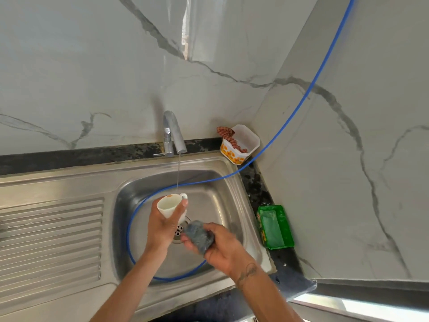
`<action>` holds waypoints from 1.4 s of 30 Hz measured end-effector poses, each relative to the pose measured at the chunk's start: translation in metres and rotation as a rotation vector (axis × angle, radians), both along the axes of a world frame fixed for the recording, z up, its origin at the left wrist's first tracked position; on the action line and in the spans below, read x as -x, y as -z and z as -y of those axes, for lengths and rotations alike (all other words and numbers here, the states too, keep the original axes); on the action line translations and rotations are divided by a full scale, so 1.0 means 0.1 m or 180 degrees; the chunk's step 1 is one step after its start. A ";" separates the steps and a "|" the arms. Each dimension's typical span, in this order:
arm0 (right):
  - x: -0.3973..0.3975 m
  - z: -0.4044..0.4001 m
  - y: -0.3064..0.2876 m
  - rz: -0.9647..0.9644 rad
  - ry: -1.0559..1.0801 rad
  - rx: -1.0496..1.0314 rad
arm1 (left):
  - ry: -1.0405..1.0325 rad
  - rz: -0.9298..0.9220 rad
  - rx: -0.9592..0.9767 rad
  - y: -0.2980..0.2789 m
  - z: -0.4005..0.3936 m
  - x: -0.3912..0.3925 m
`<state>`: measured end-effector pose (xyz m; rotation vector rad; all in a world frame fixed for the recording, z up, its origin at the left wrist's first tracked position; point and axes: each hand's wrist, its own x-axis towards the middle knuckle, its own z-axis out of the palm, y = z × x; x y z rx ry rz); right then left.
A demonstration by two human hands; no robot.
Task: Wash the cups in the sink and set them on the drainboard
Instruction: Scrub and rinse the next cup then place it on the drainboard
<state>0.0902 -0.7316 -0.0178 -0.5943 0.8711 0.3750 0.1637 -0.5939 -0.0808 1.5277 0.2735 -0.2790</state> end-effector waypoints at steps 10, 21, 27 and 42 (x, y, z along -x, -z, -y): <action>0.56 1.51 0.03 -0.0540 -0.1124 0.5263 | 0.0279 -0.0867 0.0453 0.24 0.37 -0.81; -0.43 0.81 0.03 0.0440 -0.1272 0.4501 | 0.0041 -0.1178 0.0353 0.25 0.21 -1.19; -1.62 0.24 0.07 0.0926 -0.1293 0.1905 | -0.0189 -0.1231 0.0122 0.38 -0.20 -0.95; -2.41 0.06 0.18 0.0558 -0.3610 0.2789 | -0.0283 -0.1330 -0.0105 0.42 -0.40 -0.67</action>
